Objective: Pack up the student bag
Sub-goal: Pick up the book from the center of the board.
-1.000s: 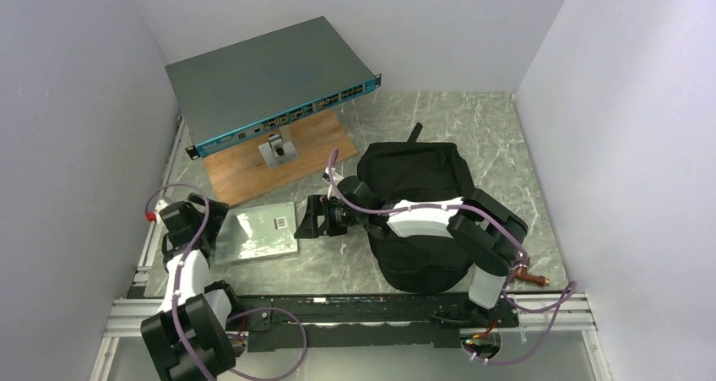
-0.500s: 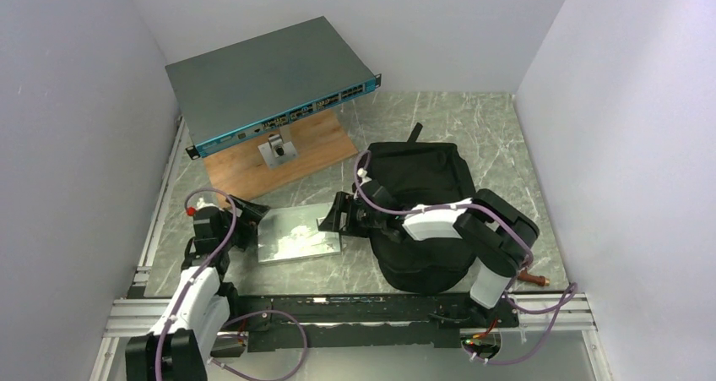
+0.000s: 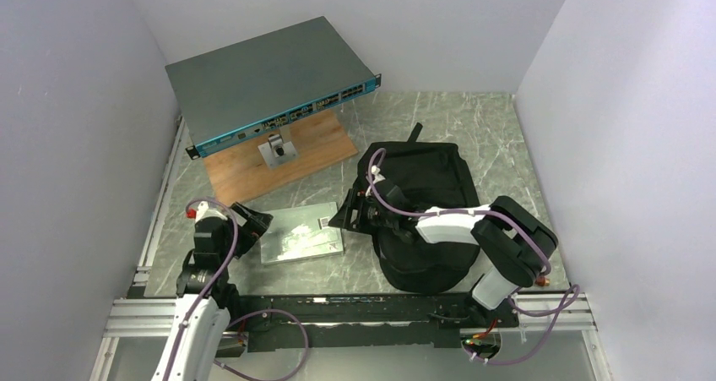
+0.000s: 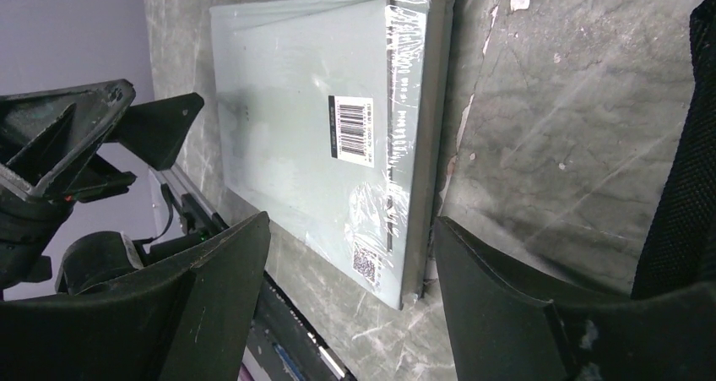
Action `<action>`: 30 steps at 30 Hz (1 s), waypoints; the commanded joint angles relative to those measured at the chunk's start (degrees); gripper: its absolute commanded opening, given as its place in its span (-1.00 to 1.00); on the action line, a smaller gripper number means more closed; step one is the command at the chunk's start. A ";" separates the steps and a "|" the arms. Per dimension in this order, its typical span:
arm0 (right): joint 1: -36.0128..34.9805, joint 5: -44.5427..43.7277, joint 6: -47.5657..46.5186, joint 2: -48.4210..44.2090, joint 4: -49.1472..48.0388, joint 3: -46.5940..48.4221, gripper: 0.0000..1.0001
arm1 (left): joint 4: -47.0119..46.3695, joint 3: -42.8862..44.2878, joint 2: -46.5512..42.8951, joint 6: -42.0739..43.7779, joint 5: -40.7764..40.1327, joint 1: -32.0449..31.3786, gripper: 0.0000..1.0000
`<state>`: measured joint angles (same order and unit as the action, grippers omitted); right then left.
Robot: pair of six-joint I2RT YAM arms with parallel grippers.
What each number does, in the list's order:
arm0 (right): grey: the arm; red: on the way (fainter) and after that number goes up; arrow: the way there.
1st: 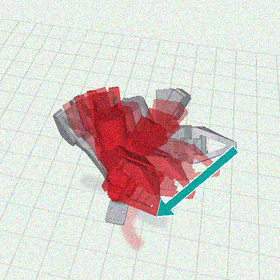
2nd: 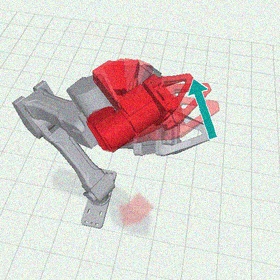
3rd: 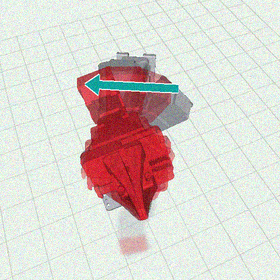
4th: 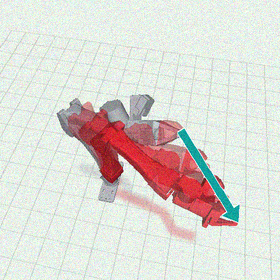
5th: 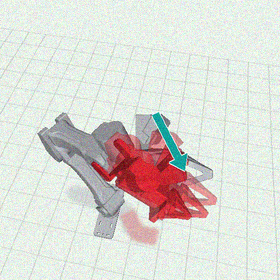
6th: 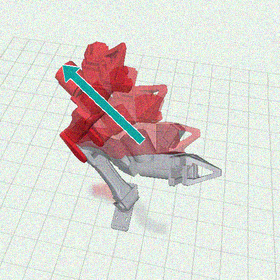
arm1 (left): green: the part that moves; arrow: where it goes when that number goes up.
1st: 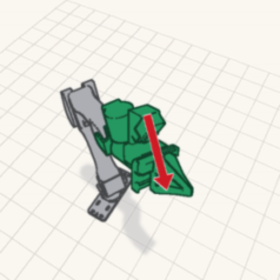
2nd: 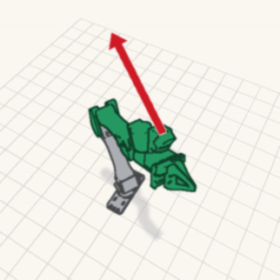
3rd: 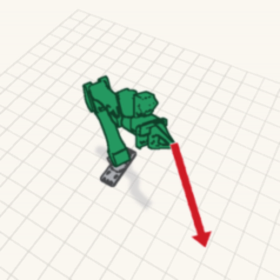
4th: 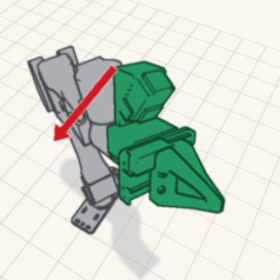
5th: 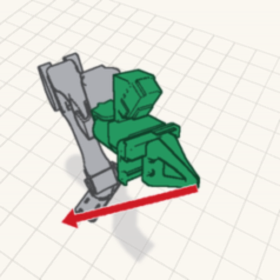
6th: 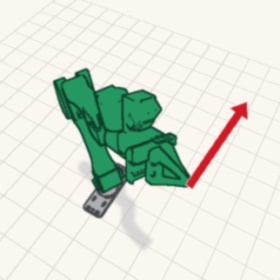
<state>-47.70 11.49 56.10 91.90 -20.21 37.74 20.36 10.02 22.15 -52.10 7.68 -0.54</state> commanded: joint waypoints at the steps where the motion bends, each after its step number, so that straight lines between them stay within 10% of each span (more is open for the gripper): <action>1: 1.47 -0.09 -1.69 -0.56 -0.71 0.08 0.47 | -0.43 -1.01 -1.80 3.28 -5.37 -0.76 0.99; 9: 1.35 5.30 -1.39 3.04 -3.52 2.24 0.23 | -13.40 -1.15 16.73 6.44 3.32 -1.29 0.97; 30: 1.10 12.11 -1.90 -7.60 -1.07 6.63 -0.06 | -23.41 -2.86 19.96 -1.00 10.41 -7.15 0.90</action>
<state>-46.19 20.91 54.37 91.77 -17.06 39.59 -1.21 6.50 40.05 -48.73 11.49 -3.73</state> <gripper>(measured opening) 0.477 0.956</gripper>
